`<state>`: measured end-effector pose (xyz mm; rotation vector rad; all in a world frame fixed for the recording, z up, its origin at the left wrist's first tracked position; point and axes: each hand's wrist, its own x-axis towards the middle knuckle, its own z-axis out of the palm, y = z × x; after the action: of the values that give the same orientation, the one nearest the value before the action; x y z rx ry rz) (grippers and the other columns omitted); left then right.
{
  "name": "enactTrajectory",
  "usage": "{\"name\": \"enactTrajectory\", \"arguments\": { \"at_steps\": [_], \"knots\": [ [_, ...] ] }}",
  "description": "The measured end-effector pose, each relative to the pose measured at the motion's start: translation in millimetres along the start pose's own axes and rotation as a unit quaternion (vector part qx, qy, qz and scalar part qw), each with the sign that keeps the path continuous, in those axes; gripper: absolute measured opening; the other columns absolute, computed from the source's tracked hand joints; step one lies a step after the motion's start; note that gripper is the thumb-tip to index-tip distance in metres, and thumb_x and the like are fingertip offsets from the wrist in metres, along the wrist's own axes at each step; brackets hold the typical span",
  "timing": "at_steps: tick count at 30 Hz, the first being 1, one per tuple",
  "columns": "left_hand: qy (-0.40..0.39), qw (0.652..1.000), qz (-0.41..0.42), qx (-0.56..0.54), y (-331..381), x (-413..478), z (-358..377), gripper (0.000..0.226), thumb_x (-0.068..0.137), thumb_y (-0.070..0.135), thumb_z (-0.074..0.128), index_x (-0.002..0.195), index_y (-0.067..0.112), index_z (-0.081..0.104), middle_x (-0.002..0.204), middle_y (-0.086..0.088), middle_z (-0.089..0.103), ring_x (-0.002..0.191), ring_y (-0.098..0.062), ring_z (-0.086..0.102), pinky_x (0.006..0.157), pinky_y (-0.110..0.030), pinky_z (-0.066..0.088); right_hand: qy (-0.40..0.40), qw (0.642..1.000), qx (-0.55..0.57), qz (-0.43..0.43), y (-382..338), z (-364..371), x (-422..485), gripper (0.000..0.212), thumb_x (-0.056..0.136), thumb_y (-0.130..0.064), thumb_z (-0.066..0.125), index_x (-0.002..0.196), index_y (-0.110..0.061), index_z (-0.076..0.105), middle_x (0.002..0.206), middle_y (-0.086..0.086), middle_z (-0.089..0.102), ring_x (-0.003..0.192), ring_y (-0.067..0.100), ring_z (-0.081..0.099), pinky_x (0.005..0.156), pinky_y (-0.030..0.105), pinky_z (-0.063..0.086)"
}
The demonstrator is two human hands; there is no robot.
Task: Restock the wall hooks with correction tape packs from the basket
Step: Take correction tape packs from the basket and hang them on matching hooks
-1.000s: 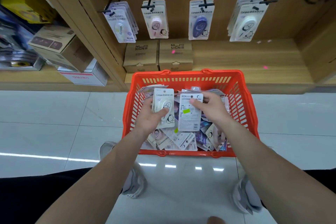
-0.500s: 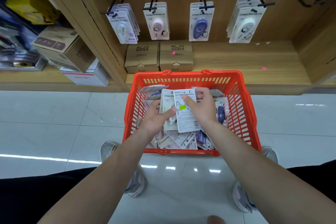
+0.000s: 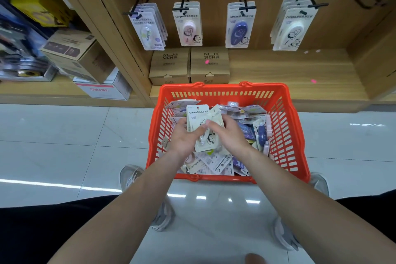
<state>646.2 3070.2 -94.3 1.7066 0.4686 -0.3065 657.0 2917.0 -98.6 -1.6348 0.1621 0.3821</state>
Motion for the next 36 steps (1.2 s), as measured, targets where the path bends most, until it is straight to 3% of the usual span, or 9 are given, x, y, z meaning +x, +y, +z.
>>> {"name": "enactTrajectory", "arguments": {
  "at_steps": [3, 7, 14, 18, 22, 27, 30, 33, 36],
  "knots": [
    [0.009, 1.000, -0.007, 0.010, -2.5, 2.2, -4.8, 0.036, 0.092, 0.024, 0.077, 0.123, 0.020, 0.062, 0.109, 0.003, 0.077, 0.097, -0.015, 0.074, 0.089, -0.043, 0.060, 0.019, 0.999, -0.029, 0.011, 4.0, -4.1, 6.0, 0.020, 0.098, -0.014, 0.064, 0.111, -0.027, 0.072, 0.103, -0.013, 0.076, 0.098, 0.011, 0.073, 0.077, 0.025, 0.057],
    [0.032, 0.999, -0.019, 0.026, -8.4, 6.0, -14.4, 0.039, 0.091, 0.025, 0.078, 0.127, 0.021, 0.062, 0.109, 0.005, 0.076, 0.099, -0.017, 0.073, 0.093, -0.047, 0.059, 0.046, 0.999, -0.017, 0.018, 5.1, -18.4, 9.8, 0.017, 0.095, -0.013, 0.071, 0.106, -0.025, 0.070, 0.101, -0.011, 0.076, 0.094, 0.007, 0.073, 0.079, 0.024, 0.055],
    [-0.023, 0.999, -0.026, 0.031, -26.8, 14.1, -23.8, 0.064, 0.067, 0.066, 0.082, 0.124, 0.045, 0.061, 0.116, 0.011, 0.075, 0.108, -0.019, 0.073, 0.095, -0.053, 0.057, 0.083, 0.996, -0.003, 0.015, 9.5, -11.0, 16.6, 0.028, 0.082, -0.018, 0.086, 0.102, -0.021, 0.068, 0.097, -0.003, 0.077, 0.089, 0.011, 0.073, 0.086, 0.039, 0.061],
    [-0.065, 0.998, -0.018, -0.003, -8.4, 1.7, -29.3, 0.042, 0.084, 0.039, 0.083, 0.121, 0.036, 0.064, 0.114, 0.005, 0.077, 0.106, -0.019, 0.074, 0.097, -0.048, 0.057, 0.070, 0.997, -0.011, 0.028, 12.4, -3.2, 22.9, 0.032, 0.078, -0.026, 0.090, 0.100, -0.013, 0.071, 0.096, 0.009, 0.076, 0.086, 0.023, 0.074, 0.082, 0.040, 0.063],
    [-0.071, 0.997, -0.012, 0.003, -9.0, 1.7, -30.9, 0.047, 0.081, 0.021, 0.087, 0.121, 0.029, 0.064, 0.112, -0.002, 0.077, 0.101, -0.020, 0.075, 0.091, -0.044, 0.061, 0.033, 0.999, -0.032, 0.027, 7.3, 15.8, 25.8, 0.029, 0.082, -0.031, 0.086, 0.100, -0.011, 0.073, 0.089, 0.002, 0.075, 0.071, 0.009, 0.069, 0.061, 0.018, 0.052],
    [0.038, 0.997, -0.011, 0.069, -4.2, 12.5, -49.2, 0.057, 0.081, 0.018, 0.086, 0.127, 0.020, 0.053, 0.107, 0.005, 0.068, 0.089, -0.010, 0.069, 0.060, -0.020, 0.055, 0.023, 0.989, -0.142, 0.017, 18.9, 9.1, 37.3, 0.018, 0.101, -0.040, 0.062, 0.098, -0.024, 0.071, 0.093, -0.003, 0.071, 0.080, 0.010, 0.063, 0.072, 0.027, 0.049],
    [0.080, 0.993, -0.012, 0.082, -6.7, 22.0, -65.4, 0.067, 0.079, 0.023, 0.088, 0.135, 0.017, 0.053, 0.117, 0.001, 0.069, 0.102, -0.018, 0.069, 0.071, -0.024, 0.055, -0.047, 0.968, -0.237, 0.070, 40.6, -9.7, 37.7, 0.031, 0.090, -0.036, 0.077, 0.114, -0.020, 0.067, 0.095, -0.009, 0.064, 0.085, 0.005, 0.061, 0.075, 0.024, 0.045],
    [0.079, 0.994, -0.024, 0.069, -10.0, 26.0, -65.0, 0.067, 0.078, 0.025, 0.089, 0.135, 0.017, 0.054, 0.118, 0.001, 0.070, 0.104, -0.018, 0.070, 0.080, -0.031, 0.058, -0.102, 0.936, -0.322, 0.100, 58.6, -12.6, 30.8, 0.036, 0.076, -0.032, 0.090, 0.101, -0.023, 0.066, 0.083, -0.013, 0.063, 0.076, 0.008, 0.060, 0.064, 0.026, 0.043],
    [0.077, 0.994, -0.023, 0.075, -13.2, 28.0, -58.8, 0.070, 0.076, 0.025, 0.090, 0.135, 0.016, 0.053, 0.119, 0.001, 0.070, 0.105, -0.019, 0.069, 0.085, -0.034, 0.058, -0.115, 0.941, -0.310, 0.078, 61.6, -11.7, 27.7, 0.026, 0.079, -0.021, 0.089, 0.094, -0.019, 0.068, 0.081, -0.014, 0.064, 0.075, 0.007, 0.061, 0.059, 0.021, 0.041]
  ]
}}
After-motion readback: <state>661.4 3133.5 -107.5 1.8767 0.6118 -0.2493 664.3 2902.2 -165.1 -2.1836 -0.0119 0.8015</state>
